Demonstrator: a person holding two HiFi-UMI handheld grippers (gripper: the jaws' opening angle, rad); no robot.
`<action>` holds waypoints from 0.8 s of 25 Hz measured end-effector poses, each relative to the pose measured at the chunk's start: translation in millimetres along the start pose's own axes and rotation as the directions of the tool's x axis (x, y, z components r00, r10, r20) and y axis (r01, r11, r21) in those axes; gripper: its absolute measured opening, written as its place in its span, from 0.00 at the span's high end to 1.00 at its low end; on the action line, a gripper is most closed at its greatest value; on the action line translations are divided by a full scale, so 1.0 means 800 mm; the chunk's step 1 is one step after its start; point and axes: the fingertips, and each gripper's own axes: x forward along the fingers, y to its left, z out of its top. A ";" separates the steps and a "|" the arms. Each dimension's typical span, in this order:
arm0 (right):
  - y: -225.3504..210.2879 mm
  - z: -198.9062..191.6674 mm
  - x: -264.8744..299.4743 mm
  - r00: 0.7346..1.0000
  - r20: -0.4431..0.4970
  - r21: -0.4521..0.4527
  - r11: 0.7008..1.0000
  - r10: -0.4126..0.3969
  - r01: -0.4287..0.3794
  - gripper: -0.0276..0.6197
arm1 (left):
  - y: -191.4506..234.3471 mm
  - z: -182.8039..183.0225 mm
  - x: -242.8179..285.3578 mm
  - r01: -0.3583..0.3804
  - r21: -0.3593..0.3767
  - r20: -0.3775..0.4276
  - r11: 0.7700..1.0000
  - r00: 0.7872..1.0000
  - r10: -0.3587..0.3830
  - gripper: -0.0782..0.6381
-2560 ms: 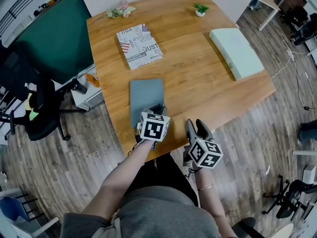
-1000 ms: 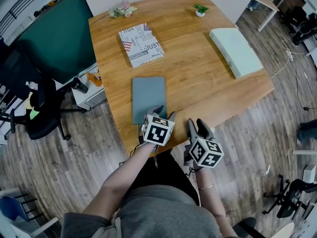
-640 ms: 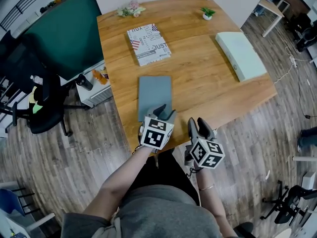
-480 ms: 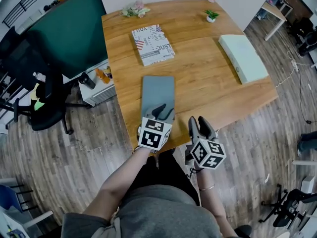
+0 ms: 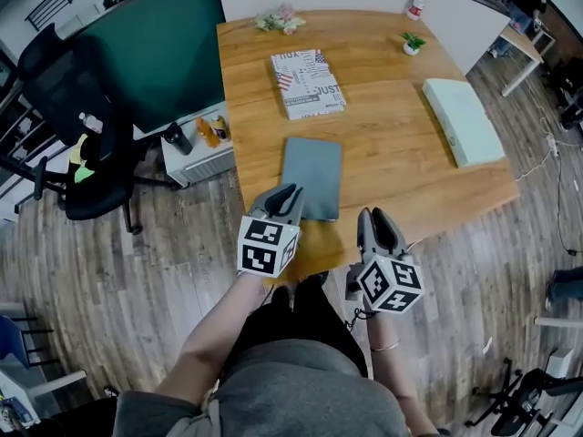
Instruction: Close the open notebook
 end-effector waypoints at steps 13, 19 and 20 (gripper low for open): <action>0.034 0.016 -0.011 0.999 0.044 -0.064 0.998 0.030 -0.027 0.94 | 0.053 0.009 -0.064 -0.094 -0.061 0.097 0.994 0.990 0.099 0.84; 0.049 0.018 -0.016 0.997 0.053 -0.089 0.995 0.053 -0.048 0.95 | 0.065 0.004 -0.084 -0.103 -0.092 0.115 0.990 0.987 0.113 0.84; 0.051 0.018 -0.017 0.997 0.052 -0.095 0.994 0.052 -0.047 0.95 | 0.067 0.004 -0.087 -0.105 -0.095 0.119 0.990 0.986 0.116 0.84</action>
